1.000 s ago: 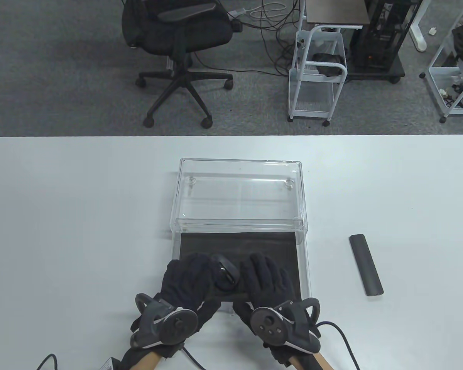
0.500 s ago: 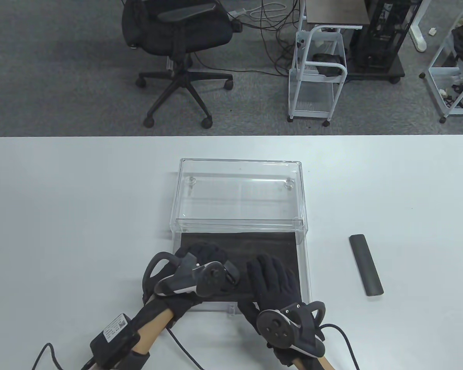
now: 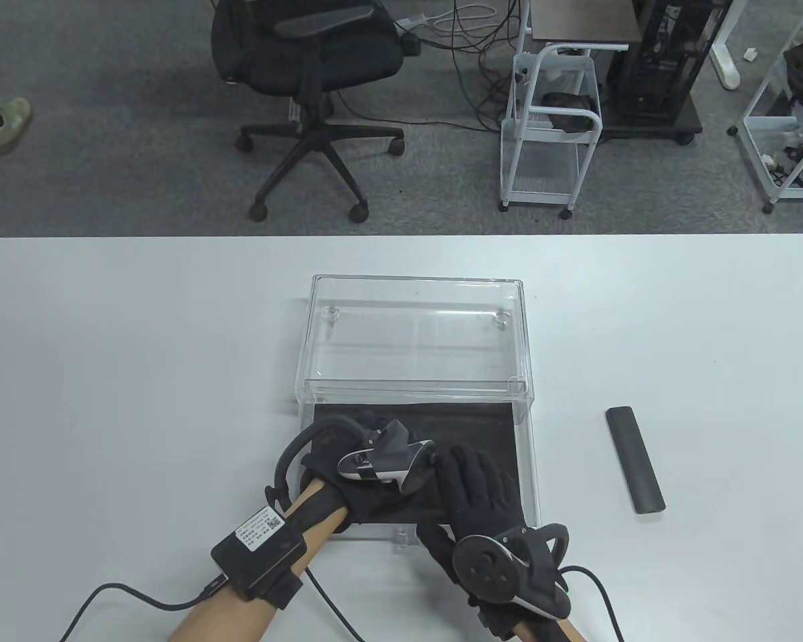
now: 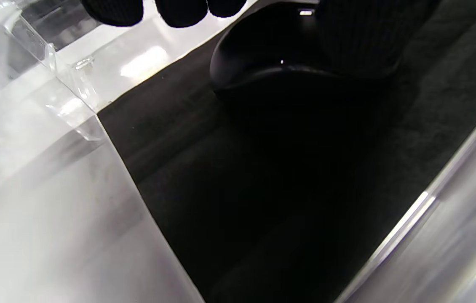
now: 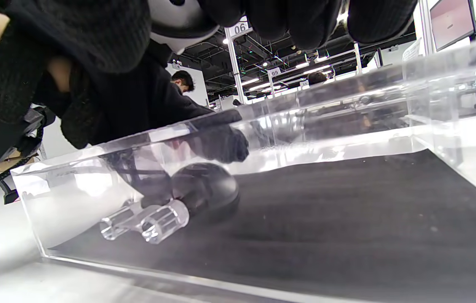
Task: Pull drawer to retrieve items
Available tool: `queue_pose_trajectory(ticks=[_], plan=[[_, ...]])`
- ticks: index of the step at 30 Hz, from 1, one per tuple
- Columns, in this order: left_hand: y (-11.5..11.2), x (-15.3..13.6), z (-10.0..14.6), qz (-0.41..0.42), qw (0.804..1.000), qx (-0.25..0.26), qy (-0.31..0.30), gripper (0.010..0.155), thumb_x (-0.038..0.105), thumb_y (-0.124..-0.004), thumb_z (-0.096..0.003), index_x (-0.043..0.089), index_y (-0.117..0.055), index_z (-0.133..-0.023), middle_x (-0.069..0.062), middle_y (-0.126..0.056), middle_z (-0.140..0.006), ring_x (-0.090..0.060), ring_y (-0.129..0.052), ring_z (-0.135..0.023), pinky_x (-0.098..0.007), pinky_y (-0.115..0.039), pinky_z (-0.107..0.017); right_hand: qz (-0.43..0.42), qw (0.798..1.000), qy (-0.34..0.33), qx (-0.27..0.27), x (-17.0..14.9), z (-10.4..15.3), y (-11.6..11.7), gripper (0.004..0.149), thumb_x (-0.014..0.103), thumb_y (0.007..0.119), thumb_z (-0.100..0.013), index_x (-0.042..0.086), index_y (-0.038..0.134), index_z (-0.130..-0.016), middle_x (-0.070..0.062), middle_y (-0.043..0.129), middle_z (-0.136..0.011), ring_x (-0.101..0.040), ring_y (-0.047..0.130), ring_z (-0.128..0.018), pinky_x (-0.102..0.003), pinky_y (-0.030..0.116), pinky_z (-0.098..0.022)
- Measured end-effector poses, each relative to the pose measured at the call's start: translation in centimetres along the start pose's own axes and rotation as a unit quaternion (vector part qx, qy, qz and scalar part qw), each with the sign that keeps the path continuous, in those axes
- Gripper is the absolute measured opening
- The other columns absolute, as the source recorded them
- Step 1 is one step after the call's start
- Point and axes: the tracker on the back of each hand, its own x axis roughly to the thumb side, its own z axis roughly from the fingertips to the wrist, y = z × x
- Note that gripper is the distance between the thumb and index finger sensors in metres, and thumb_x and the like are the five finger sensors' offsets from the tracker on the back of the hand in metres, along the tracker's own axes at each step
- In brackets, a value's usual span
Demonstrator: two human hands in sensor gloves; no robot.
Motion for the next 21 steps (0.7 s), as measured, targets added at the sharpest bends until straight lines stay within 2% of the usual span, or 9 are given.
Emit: queue_pose_trajectory(ticks=[4,14,17,18,21], plan=[[-0.4,0.1,-0.4,-0.004,1.000,-0.024,-0.003,0.097,0.057,-0.082,-0.0463,0.027,-0.022,-0.118,-0.010,-0.034,-0.126,-0.038,-0.047,-0.116,-0.066,-0.051,-0.080,0.000,1.000,0.006,0.006,0.0,0.0,0.0,0.089,0.055,0.072,-0.051,0.009,0.033,-0.117,-0.024,0.038,-0.119,-0.051,0.051,-0.107,-0.069,0.056,-0.070],[-0.9,-0.2,-0.6,-0.030,0.999,-0.027,0.000,0.093,0.049,-0.086,-0.0468,0.031,-0.027,-0.117,-0.008,-0.042,-0.125,-0.035,-0.057,-0.114,-0.065,-0.054,-0.080,-0.007,0.999,0.021,0.030,-0.5,-0.4,0.6,0.090,0.055,0.072,-0.052,0.009,0.032,-0.117,-0.025,0.038,-0.119,-0.052,0.050,-0.107,-0.069,0.055,-0.070],[-1.0,-0.3,-0.7,-0.034,0.999,-0.038,0.005,0.091,0.050,-0.087,-0.0470,0.033,-0.029,-0.116,-0.007,-0.045,-0.124,-0.034,-0.059,-0.113,-0.065,-0.053,-0.081,-0.011,0.999,0.023,0.033,-0.6,-0.5,0.7,0.090,0.055,0.072,-0.052,0.009,0.032,-0.117,-0.025,0.037,-0.119,-0.052,0.050,-0.107,-0.069,0.055,-0.070],[-1.1,-0.4,-0.7,-0.035,0.999,-0.017,0.001,0.091,0.051,-0.087,-0.0454,0.033,-0.032,-0.116,-0.007,-0.049,-0.122,-0.034,-0.062,-0.112,-0.065,-0.054,-0.080,-0.009,0.999,0.025,0.034,-0.7,-0.5,0.8,0.090,0.055,0.072,-0.051,0.009,0.032,-0.117,-0.025,0.037,-0.119,-0.052,0.050,-0.107,-0.069,0.055,-0.070],[-1.3,-0.6,-0.6,-0.027,0.999,-0.021,-0.004,0.092,0.054,-0.084,-0.0464,0.029,-0.030,-0.116,-0.009,-0.049,-0.121,-0.034,-0.063,-0.111,-0.064,-0.055,-0.081,-0.012,0.999,0.028,0.036,-0.8,-0.6,0.8,0.090,0.055,0.072,-0.052,0.008,0.032,-0.117,-0.025,0.037,-0.119,-0.052,0.050,-0.107,-0.069,0.055,-0.070]])
